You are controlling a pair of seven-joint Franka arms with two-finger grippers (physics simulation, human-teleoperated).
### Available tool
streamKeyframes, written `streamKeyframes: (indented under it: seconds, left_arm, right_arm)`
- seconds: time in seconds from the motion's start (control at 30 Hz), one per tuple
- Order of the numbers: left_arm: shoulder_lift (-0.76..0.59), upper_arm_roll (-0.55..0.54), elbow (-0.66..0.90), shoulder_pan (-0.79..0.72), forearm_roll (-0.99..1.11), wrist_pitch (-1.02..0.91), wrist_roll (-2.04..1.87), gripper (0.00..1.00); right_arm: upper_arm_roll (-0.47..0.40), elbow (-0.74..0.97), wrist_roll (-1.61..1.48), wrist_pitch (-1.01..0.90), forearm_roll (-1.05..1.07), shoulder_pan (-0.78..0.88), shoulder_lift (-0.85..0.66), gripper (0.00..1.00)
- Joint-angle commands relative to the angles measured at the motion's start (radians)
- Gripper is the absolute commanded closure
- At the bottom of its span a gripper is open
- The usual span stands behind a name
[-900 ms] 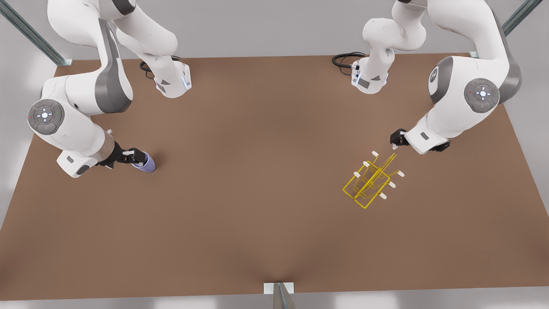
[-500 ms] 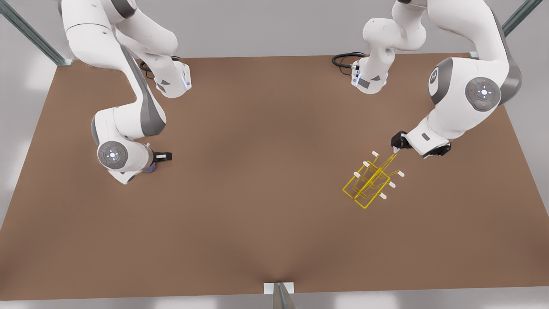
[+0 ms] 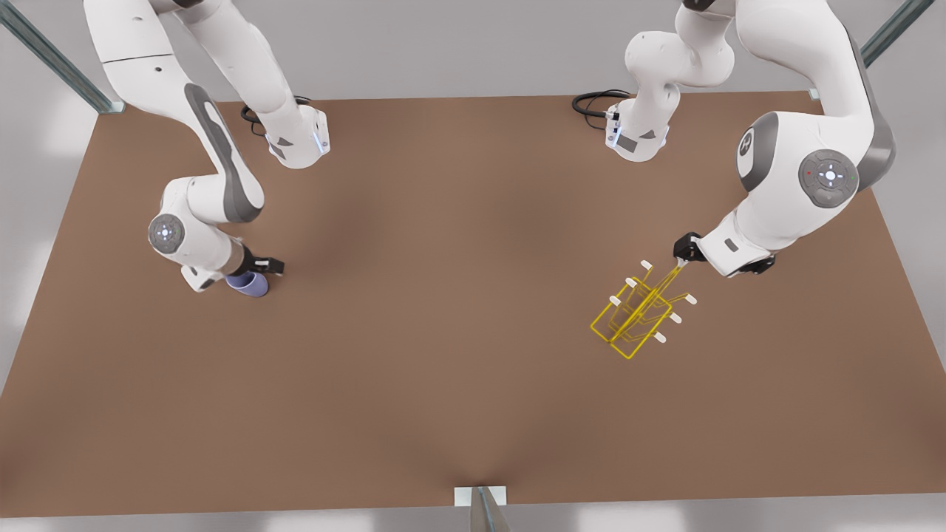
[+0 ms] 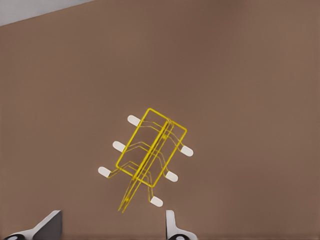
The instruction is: Place the cup on the cup holder
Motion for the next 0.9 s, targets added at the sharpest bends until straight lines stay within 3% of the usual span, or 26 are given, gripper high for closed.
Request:
streamKeyframes:
  seconds: [0.0, 0.87]
  left_arm:
    - [-0.001, 0.0, 0.0, 0.0, 0.0, -0.005, 0.013, 0.0]
    - [0.008, 0.0, 0.0, 0.0, 0.002, -0.009, 0.014, 0.0]
  right_arm:
    - [0.077, -0.013, -0.162, 0.154, 0.001, -0.089, -0.001, 0.0]
    - [0.073, -0.142, -0.208, 0.192, -0.007, -0.143, 0.001, 0.0]
